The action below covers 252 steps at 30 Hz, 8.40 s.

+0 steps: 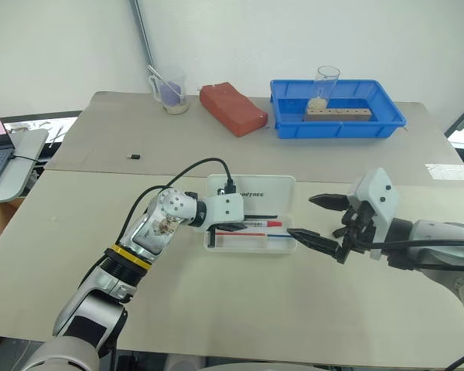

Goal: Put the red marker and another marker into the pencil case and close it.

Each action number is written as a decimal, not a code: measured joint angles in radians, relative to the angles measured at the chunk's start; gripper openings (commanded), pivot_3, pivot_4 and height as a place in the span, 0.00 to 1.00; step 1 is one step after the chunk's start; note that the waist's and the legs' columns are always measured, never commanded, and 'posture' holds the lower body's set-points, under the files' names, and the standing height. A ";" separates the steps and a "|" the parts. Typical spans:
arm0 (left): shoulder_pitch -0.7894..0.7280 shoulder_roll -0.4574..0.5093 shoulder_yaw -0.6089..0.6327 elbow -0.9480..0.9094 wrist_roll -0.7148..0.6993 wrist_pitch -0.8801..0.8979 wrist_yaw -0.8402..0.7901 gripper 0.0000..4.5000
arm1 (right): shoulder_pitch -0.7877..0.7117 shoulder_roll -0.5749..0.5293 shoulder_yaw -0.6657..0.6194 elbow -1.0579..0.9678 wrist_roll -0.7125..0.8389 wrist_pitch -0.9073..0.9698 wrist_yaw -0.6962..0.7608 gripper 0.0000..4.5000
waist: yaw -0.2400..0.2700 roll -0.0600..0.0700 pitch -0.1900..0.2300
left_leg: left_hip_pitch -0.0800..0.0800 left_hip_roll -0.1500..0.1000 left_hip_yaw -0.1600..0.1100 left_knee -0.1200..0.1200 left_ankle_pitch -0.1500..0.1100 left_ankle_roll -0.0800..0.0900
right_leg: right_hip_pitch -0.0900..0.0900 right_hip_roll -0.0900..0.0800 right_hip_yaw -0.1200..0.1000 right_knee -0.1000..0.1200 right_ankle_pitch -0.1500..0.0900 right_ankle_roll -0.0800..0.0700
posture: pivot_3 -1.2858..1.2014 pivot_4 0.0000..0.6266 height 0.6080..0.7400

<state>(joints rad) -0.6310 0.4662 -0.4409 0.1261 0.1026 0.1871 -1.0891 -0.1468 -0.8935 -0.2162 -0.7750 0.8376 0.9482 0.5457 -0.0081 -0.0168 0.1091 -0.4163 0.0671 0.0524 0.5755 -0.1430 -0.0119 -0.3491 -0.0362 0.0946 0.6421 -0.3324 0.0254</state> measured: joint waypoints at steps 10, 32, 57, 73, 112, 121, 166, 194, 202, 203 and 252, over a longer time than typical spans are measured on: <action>-0.036 0.091 0.113 -0.087 -0.080 0.085 -0.039 0.99 | -0.016 0.000 0.006 0.006 -0.001 -0.001 0.020 1.00 | -0.005 0.001 0.000 | 0.000 0.000 0.000 0.000 0.000 0.000 | 0.000 0.001 0.000 0.000 0.000 0.000 | 0.52 0.24 1.00; 0.362 0.182 0.459 -0.258 -0.248 0.503 0.278 0.99 | -0.368 0.079 0.190 0.057 0.090 -0.002 0.101 1.00 | 0.006 -0.002 0.000 | 0.001 0.002 0.001 -0.001 0.000 0.000 | -0.001 -0.001 0.000 0.001 0.000 0.000 | 0.52 0.24 1.00; 0.193 0.337 0.470 -0.202 -0.359 0.376 0.117 0.21 | -0.331 0.033 0.171 0.066 0.089 0.026 0.040 1.00 | -0.003 -0.002 0.000 | 0.000 0.001 0.003 -0.003 0.000 0.000 | -0.001 -0.003 0.001 -0.001 0.000 -0.001 | 0.52 0.24 1.00; 0.081 0.250 0.145 -0.281 -0.294 0.170 -0.129 0.21 | -0.059 -0.032 0.076 0.035 0.027 0.000 0.055 1.00 | 0.011 -0.002 0.000 | 0.000 0.000 0.005 -0.001 -0.001 0.001 | -0.001 -0.002 0.001 -0.001 -0.001 -0.001 | 0.52 0.24 1.00; 0.128 0.169 0.052 -0.244 -0.145 0.116 -0.073 0.99 | -0.004 -0.021 0.016 -0.018 0.030 -0.002 0.011 1.00 | -0.004 -0.001 -0.001 | 0.000 0.001 0.002 -0.001 -0.001 0.001 | 0.000 0.000 0.001 0.000 -0.001 0.000 | 0.52 0.24 1.00; 0.111 0.374 0.205 -0.250 -0.272 0.119 -0.233 0.99 | 0.157 -0.052 -0.037 0.050 -0.082 -0.036 0.040 1.00 | 0.001 0.000 -0.001 | 0.001 0.001 0.002 0.000 -0.001 0.001 | 0.000 0.000 0.001 0.000 -0.002 0.000 | 0.52 0.24 1.00; -0.055 0.188 0.241 -0.332 -0.510 0.182 -0.252 1.00 | -0.341 -0.043 0.404 1.245 -0.776 -0.897 0.806 0.07 | -0.002 0.008 0.002 | 0.005 0.001 0.001 0.014 -0.006 0.010 | 0.015 0.002 0.003 -0.002 -0.004 0.003 | 0.52 0.24 1.00; 0.177 0.312 0.255 -0.517 -0.504 0.169 -0.216 1.00 | -0.343 0.063 0.540 0.641 -0.709 -0.528 0.735 0.04 | 0.013 0.009 0.004 | 0.005 0.002 0.000 0.013 -0.007 0.010 | 0.014 0.003 0.003 -0.001 -0.005 0.001 | 0.52 0.24 1.00; 0.181 0.315 0.255 -0.531 -0.516 0.188 -0.196 1.00 | -0.367 0.084 0.561 0.725 -0.748 -0.574 0.738 0.43 | 0.009 0.009 0.004 | 0.006 0.002 0.000 0.013 -0.007 0.010 | 0.014 0.004 0.003 -0.001 -0.005 0.001 | 0.52 0.24 1.00; 0.181 0.315 0.255 -0.531 -0.517 0.189 -0.196 1.00 | -0.369 0.089 0.561 0.729 -0.749 -0.574 0.738 0.50 | 0.009 0.009 0.004 | 0.006 0.002 0.000 0.013 -0.007 0.010 | 0.014 0.004 0.003 -0.001 -0.005 0.001 | 0.52 0.24 1.00; -0.383 -0.038 0.378 0.917 -0.242 -0.035 -0.113 0.01 | -0.446 0.157 -0.047 0.013 0.106 0.273 0.015 1.00 | -0.006 0.005 0.007 | -0.006 0.002 -0.007 0.011 -0.007 0.010 | 0.000 0.007 0.003 0.004 -0.005 0.001 | 0.52 0.24 1.00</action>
<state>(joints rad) -1.0136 0.4280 -0.0631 1.0427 -0.1392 0.1519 -1.2022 -0.5926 -0.7366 -0.2636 -0.7617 0.9438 1.2212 0.5602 -0.0142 -0.0118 0.1163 -0.4227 0.0689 0.0456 0.5868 -0.1498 -0.0019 -0.3487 -0.0290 0.0975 0.6461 -0.3371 0.0262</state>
